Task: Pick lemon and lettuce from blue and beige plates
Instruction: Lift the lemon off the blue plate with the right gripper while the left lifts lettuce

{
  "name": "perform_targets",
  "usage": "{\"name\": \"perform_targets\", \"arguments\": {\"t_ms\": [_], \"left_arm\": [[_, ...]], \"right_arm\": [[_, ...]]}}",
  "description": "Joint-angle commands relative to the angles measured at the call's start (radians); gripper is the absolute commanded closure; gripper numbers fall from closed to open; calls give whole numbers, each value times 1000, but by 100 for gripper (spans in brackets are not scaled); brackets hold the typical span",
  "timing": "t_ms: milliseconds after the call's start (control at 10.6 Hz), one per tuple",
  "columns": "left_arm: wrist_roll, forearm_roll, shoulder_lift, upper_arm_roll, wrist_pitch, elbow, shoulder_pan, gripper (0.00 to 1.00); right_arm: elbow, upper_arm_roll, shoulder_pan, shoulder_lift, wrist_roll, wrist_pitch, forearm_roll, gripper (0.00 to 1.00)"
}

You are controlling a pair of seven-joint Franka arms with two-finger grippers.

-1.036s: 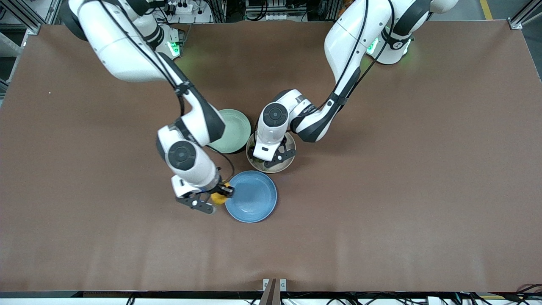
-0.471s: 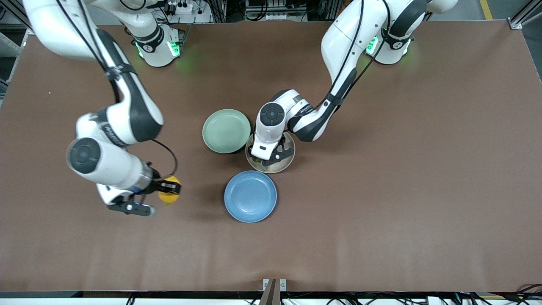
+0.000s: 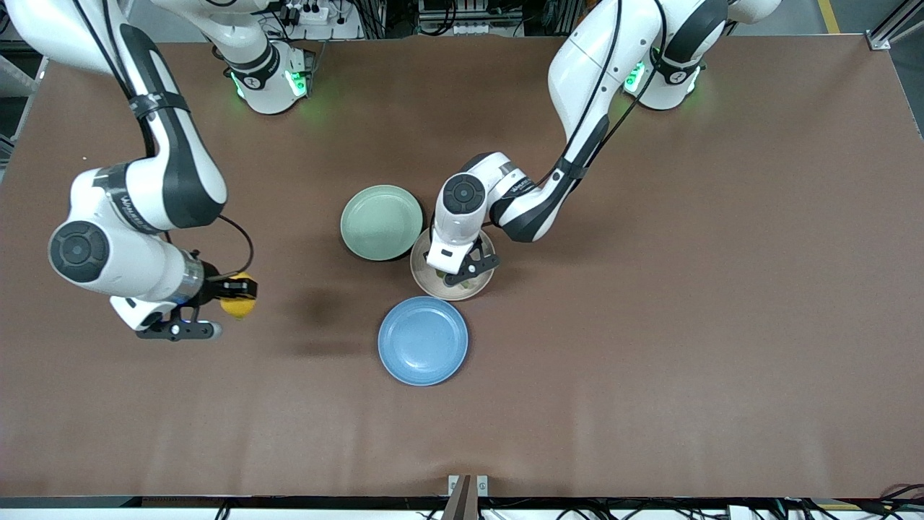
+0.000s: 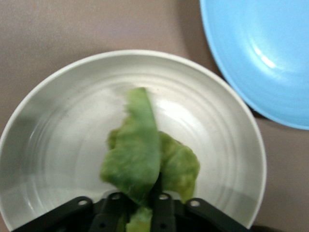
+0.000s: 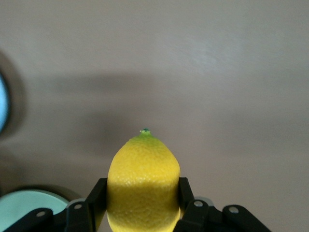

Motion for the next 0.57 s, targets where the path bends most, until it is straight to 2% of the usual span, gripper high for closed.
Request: {"name": "perform_targets", "arguments": {"t_ms": [0,94,283,471], "left_arm": [[-1,25,-48,10,0,-7,4,100],[-1,25,-79,10,-5,-8,22,100],[-1,25,-154,9,-48,-8,64,100],[2,25,-226,9,-106,-9,102,100]], "right_arm": [[-88,-54,-13,-60,-109,18,16,88],[-94,-88,-13,-60,-166,29,16,88],[-97,-108,-13,-56,-215,39,16,87],[-190,-142,-13,-62,-289,160,16,87]]}}
